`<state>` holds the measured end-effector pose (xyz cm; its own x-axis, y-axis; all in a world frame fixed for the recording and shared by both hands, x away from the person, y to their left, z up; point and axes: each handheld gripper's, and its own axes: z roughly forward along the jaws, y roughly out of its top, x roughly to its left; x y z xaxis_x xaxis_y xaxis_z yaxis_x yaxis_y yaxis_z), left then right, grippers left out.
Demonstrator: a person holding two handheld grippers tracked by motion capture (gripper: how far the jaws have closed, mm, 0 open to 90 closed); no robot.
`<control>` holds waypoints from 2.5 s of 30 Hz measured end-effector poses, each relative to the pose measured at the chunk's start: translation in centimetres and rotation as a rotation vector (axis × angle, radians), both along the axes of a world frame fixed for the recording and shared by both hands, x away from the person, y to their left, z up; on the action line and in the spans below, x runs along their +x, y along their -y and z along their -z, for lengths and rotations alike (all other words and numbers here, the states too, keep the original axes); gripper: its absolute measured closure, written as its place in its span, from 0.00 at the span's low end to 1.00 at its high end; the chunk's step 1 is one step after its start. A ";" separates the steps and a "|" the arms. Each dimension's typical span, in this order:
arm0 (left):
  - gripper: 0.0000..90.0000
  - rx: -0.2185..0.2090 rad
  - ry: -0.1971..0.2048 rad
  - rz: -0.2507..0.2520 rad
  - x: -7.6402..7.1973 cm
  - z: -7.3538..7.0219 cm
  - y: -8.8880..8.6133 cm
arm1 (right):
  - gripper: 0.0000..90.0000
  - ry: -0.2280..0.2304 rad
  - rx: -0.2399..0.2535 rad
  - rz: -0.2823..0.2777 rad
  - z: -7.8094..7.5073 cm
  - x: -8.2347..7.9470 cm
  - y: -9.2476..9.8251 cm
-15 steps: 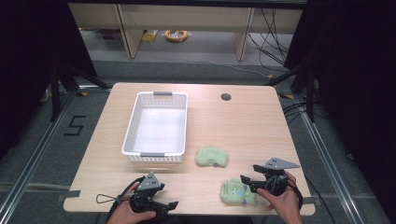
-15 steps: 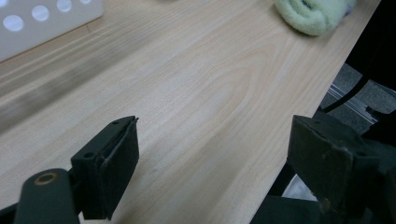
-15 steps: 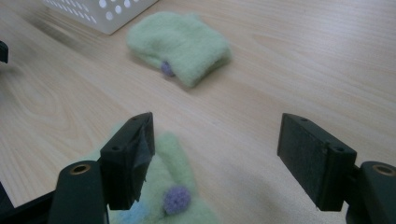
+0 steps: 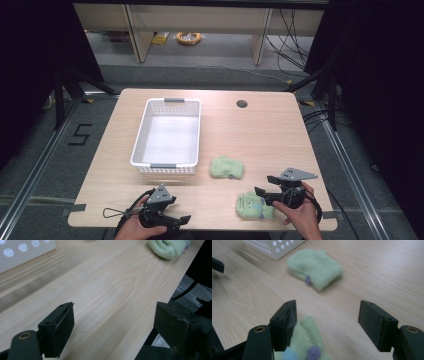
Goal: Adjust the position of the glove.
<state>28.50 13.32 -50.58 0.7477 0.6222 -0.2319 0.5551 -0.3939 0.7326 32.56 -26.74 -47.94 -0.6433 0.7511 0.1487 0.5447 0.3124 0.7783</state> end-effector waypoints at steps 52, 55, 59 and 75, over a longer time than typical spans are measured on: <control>0.18 -0.009 -0.002 -0.014 0.2 0.0 -0.2 | 0.65 -0.031 -0.162 -0.184 -0.9 7.9 -8.5; 0.18 0.008 0.008 -0.021 0.3 0.0 -0.3 | 0.67 -0.012 -0.172 -0.198 -0.5 8.5 -8.8; 0.18 -0.017 -0.002 -0.017 0.1 0.0 -0.1 | 0.68 -0.013 -0.179 -0.205 0.1 9.0 -9.2; 0.18 -0.006 -0.004 -0.008 0.2 0.0 -0.2 | 0.93 -0.074 -0.224 -0.258 1.7 10.2 -10.1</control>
<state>28.71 13.54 -50.55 0.7415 0.6270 -0.2388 0.5613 -0.3845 0.7329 42.74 -16.62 -49.62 -0.8100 0.5841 0.0521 0.4777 0.6058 0.6363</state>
